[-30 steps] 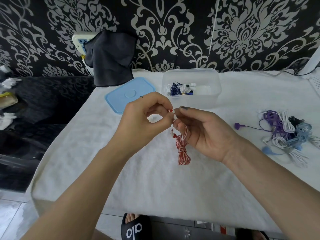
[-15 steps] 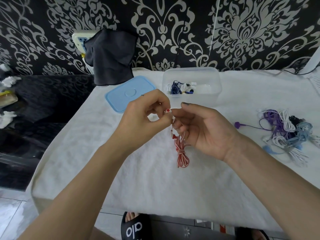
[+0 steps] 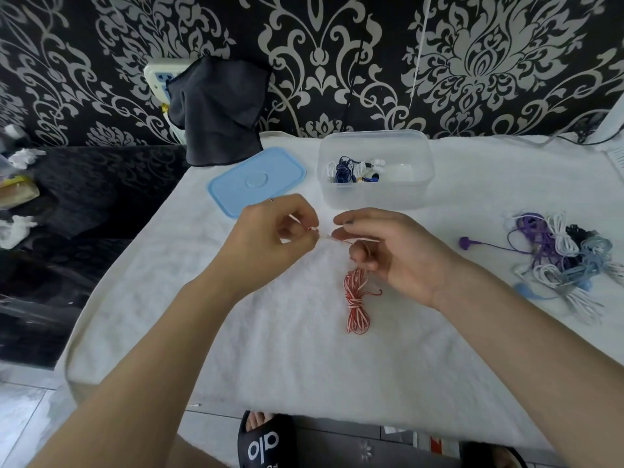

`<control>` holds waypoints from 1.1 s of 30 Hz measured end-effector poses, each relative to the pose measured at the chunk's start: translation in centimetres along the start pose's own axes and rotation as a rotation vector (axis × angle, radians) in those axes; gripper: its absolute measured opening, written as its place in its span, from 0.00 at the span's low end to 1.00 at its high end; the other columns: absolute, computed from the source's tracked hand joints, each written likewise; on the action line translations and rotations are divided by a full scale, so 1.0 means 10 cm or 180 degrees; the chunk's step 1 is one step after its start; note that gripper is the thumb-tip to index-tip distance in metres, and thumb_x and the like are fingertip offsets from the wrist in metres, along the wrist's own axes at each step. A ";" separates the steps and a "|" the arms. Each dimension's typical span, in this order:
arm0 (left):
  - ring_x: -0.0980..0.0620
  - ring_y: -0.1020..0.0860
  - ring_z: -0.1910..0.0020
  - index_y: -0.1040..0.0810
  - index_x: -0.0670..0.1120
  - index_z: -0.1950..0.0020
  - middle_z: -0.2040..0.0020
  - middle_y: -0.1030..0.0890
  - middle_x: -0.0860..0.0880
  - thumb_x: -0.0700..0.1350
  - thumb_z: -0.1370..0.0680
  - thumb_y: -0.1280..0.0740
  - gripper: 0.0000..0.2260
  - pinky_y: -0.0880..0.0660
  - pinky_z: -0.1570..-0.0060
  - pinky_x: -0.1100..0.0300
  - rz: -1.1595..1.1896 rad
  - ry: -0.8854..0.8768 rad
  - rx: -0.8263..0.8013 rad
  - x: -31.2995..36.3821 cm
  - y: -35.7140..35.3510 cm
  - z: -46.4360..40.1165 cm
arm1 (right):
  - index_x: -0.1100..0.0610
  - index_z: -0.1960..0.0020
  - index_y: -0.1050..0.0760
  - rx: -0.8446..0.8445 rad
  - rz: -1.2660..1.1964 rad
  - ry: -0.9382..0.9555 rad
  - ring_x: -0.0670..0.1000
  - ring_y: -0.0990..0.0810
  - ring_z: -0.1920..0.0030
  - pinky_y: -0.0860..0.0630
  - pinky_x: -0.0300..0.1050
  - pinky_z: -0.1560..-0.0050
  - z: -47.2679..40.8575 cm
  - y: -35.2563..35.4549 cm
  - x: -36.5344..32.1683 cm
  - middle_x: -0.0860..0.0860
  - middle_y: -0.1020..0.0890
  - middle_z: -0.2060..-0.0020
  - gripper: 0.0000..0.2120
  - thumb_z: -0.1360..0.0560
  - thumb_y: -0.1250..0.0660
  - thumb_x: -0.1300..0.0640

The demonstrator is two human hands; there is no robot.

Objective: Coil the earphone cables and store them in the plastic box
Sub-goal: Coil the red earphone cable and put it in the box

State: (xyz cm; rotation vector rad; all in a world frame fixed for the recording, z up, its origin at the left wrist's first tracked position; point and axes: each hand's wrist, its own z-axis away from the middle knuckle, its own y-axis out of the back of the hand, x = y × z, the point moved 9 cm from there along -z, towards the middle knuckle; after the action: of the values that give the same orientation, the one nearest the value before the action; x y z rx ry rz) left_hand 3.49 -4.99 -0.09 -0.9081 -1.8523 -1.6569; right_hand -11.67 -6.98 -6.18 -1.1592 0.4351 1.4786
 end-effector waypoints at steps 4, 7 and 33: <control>0.54 0.19 0.66 0.21 0.49 0.58 0.62 0.18 0.55 0.38 0.25 0.27 0.07 0.22 0.62 0.60 -0.0203 0.0190 -0.0509 -0.09 -0.22 0.05 | 0.59 0.46 0.22 0.0314 0.1265 0.0561 0.53 0.17 0.67 0.24 0.43 0.68 -0.02 0.09 -0.09 0.58 0.18 0.51 0.12 0.22 0.40 0.69; 0.55 0.20 0.67 0.22 0.49 0.59 0.63 0.19 0.56 0.40 0.25 0.27 0.07 0.24 0.61 0.62 -0.0380 0.0174 -0.0718 -0.10 -0.32 0.06 | 0.56 0.46 0.23 0.0552 0.2007 0.1079 0.51 0.14 0.58 0.19 0.45 0.54 -0.01 0.13 -0.17 0.53 0.18 0.52 0.18 0.22 0.47 0.71; 0.55 0.21 0.58 0.21 0.51 0.49 0.53 0.20 0.56 0.44 0.26 0.25 0.09 0.26 0.58 0.66 -0.0768 0.0150 -0.0803 -0.26 -0.29 0.08 | 0.59 0.47 0.20 0.1024 0.1906 0.1047 0.45 0.15 0.56 0.21 0.35 0.47 -0.03 0.33 -0.24 0.53 0.15 0.52 0.11 0.25 0.35 0.69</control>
State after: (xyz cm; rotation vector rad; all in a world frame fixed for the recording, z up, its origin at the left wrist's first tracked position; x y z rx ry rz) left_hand 3.08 -4.71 -4.10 -0.7576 -1.8063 -2.0772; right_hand -14.87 -9.45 -5.40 -1.0567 1.2868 1.6334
